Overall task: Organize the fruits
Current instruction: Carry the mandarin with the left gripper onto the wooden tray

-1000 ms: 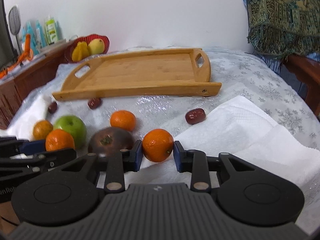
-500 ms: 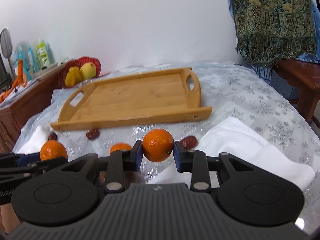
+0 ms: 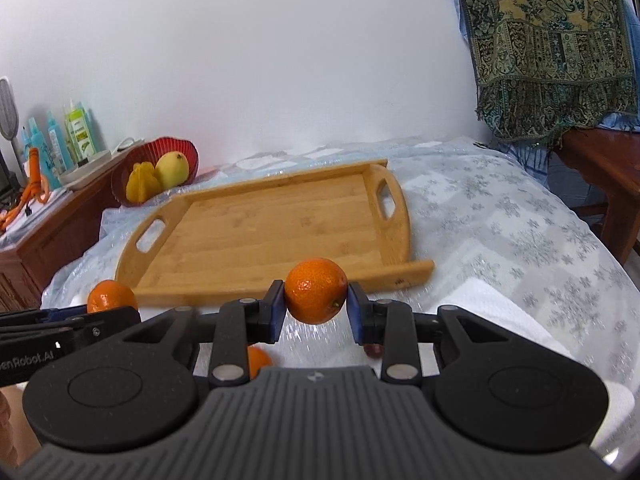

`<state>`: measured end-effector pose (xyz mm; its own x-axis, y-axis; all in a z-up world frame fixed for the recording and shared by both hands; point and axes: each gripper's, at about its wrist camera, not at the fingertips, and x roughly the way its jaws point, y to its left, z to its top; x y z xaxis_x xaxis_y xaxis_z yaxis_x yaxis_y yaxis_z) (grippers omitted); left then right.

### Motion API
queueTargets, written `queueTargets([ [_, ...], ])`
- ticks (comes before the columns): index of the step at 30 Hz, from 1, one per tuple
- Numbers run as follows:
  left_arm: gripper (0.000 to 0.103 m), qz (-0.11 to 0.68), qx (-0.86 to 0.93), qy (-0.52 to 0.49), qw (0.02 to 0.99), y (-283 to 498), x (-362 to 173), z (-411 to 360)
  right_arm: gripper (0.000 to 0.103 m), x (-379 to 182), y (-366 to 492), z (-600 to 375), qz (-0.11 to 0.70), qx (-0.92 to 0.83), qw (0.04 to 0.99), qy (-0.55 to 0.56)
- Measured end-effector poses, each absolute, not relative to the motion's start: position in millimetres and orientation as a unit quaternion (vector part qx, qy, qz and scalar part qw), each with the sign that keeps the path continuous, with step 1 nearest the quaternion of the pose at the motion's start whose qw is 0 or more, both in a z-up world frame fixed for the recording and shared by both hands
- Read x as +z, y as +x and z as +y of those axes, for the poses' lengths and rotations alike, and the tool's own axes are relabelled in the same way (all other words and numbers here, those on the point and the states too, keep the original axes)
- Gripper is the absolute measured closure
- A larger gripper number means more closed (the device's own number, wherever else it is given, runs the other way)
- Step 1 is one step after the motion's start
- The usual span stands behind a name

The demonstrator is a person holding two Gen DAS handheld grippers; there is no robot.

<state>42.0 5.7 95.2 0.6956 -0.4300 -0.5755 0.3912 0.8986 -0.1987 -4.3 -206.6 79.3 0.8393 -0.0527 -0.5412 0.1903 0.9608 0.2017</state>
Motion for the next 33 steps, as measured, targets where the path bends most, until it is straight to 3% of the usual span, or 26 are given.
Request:
queueTargets([
  [18,0.065,0.316,-0.204,-0.028,0.926,179.6,141.2,-23.6,0.066,118.6,99.6,-231.3,0.256,-0.048,0.958,0.117],
  [33,0.065,0.382,-0.184,-0.029,0.905,281.8,78.8,-53.7,0.066,57.7,200.9,-245.2,0.328,-0.042,0.938,0.101],
])
